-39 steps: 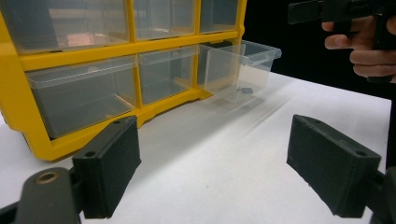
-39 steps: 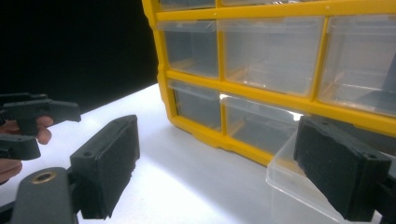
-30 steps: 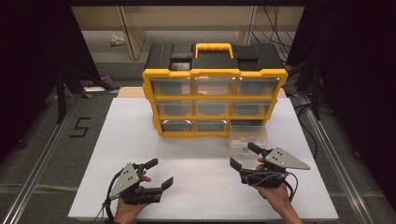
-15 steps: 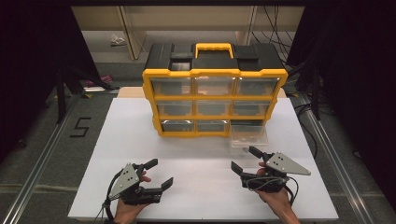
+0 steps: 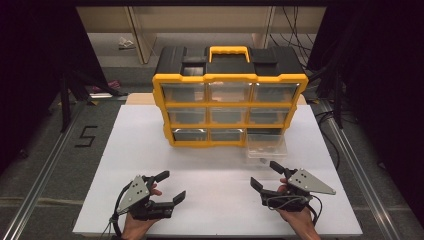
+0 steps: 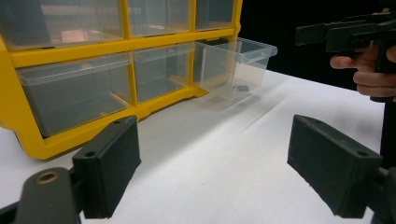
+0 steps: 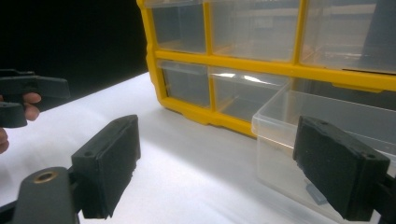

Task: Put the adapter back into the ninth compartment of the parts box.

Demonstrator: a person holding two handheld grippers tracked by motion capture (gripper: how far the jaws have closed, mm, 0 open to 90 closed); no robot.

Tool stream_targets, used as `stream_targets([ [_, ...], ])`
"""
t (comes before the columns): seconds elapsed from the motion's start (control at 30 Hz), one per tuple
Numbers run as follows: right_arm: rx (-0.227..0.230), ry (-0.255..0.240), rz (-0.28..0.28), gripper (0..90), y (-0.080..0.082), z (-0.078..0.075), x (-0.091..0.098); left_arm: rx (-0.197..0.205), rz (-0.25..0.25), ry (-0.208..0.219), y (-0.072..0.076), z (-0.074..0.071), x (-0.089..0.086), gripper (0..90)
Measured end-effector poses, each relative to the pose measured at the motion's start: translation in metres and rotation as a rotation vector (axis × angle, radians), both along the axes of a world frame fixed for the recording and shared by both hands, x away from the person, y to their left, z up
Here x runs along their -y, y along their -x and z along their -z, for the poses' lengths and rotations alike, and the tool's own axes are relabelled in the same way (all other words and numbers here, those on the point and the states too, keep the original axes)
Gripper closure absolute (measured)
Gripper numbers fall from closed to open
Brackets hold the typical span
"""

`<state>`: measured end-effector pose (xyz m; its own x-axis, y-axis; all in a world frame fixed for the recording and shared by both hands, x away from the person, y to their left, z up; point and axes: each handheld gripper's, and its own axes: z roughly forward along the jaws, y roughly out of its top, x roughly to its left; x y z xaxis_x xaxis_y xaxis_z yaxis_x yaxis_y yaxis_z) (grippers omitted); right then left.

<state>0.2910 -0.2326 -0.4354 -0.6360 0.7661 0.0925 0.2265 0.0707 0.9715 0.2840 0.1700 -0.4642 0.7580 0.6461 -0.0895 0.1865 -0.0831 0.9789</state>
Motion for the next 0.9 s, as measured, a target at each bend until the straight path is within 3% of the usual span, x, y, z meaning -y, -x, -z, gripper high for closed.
stream_targets([
  [0.9,-0.015,0.015,0.010,15.5,0.0099,0.0097,0.0064,0.001,0.004,-0.005,0.0020,0.0005,0.0004,16.6],
])
